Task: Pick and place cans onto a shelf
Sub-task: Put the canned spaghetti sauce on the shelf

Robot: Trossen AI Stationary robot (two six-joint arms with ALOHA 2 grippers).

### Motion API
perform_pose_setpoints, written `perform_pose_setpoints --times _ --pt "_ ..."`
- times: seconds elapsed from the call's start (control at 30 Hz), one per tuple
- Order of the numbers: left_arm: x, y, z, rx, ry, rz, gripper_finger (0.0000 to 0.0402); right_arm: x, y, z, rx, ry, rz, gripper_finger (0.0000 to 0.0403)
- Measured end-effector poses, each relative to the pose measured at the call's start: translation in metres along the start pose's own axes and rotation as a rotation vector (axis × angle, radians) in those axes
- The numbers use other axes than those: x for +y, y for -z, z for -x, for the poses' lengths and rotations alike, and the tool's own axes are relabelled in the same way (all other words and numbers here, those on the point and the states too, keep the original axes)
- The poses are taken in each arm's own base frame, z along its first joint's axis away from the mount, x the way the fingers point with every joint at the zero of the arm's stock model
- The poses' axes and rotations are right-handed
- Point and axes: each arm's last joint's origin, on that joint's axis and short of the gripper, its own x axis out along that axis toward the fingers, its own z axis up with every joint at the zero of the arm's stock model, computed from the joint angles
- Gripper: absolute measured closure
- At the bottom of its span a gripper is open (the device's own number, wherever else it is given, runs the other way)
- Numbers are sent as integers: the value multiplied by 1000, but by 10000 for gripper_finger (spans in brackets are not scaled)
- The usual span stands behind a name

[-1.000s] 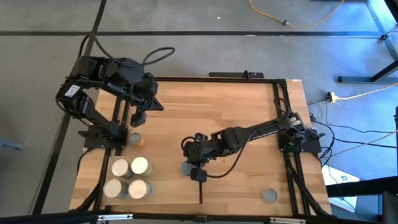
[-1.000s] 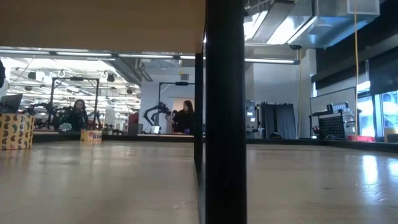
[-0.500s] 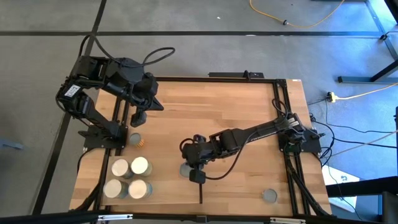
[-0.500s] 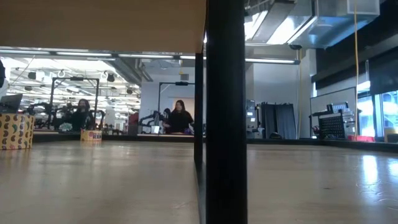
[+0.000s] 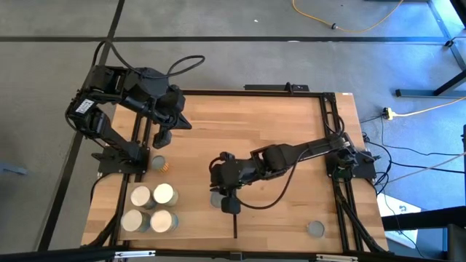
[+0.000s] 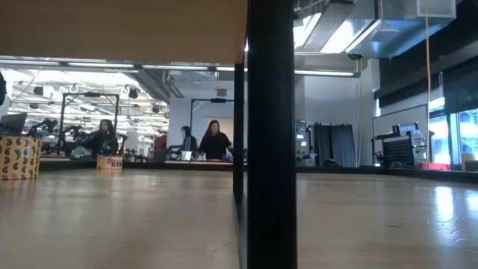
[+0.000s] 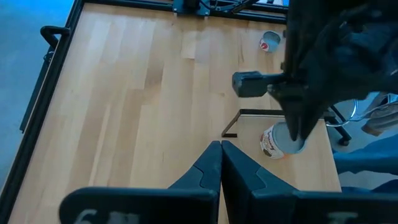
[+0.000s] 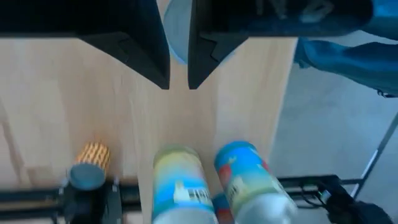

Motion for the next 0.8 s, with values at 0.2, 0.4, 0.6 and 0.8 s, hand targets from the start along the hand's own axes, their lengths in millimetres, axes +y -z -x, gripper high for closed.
perform_pose_setpoints --times 0.2,0.4,0.6,0.8 --pt "0 0 0 0 0 0 401 2 -15 20 -66 19 30 344" --pt "0 0 0 0 0 0 401 2 -19 34 -57 61 57 370" --pt "0 0 0 0 0 0 401 -3 -6 41 93 115 -11 397" --pt "0 0 0 2 10 -14 401 -4 11 31 281 103 -68 400"
